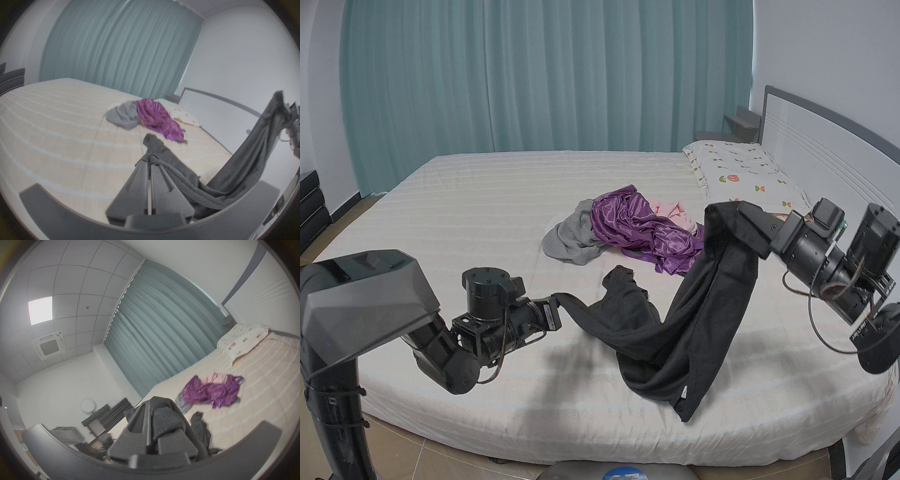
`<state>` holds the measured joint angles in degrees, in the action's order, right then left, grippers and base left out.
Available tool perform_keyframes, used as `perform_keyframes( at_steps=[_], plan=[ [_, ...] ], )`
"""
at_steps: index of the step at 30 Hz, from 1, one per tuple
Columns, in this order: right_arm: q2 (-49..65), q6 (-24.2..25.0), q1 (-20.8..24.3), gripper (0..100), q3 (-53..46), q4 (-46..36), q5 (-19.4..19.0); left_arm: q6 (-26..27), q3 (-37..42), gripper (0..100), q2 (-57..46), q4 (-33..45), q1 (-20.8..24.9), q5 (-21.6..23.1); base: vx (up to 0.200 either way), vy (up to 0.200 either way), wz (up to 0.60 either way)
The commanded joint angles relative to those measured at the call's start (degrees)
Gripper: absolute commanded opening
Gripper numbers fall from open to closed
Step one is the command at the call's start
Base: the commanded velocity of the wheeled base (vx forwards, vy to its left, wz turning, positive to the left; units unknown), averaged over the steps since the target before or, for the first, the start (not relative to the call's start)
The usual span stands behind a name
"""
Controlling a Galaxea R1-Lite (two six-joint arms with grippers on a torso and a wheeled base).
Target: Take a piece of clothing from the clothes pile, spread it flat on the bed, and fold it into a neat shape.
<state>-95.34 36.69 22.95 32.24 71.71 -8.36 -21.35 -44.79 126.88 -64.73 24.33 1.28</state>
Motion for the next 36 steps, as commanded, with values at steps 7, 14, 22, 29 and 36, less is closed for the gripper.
perform_keyframes(
  at_steps=[7, 14, 22, 29, 36],
  plan=[
    [-14.0, -4.8, -6.6, 0, 28.5, 2.2, 8.4, -4.8, -10.5, 0, -22.3, 10.2, -3.8, -8.1, 0.0, 0.0, 0.0],
    [-13.5, -5.1, -6.1, 0, 24.6, 3.0, 8.0, -9.3, -6.3, 0, -24.5, 11.0, -4.2, -12.0, 0.0, 0.0, 0.0],
    [-19.3, -2.6, -4.2, 0, 8.0, 5.5, 7.4, -17.7, 4.9, 0, -23.6, 11.1, -1.2, -11.4, 0.0, 0.0, 0.0],
    [-24.1, 2.9, -3.4, 0, 0.3, 12.1, 7.4, -21.6, 8.6, 0, -17.7, 10.7, -1.8, -11.3, 0.0, 0.0, 0.0],
    [-27.0, 4.2, -1.6, 0, -5.5, 16.4, 7.4, -25.1, 11.4, 0, -14.6, 10.2, -1.2, -9.0, 0.0, 0.0, 0.0]
  ],
)
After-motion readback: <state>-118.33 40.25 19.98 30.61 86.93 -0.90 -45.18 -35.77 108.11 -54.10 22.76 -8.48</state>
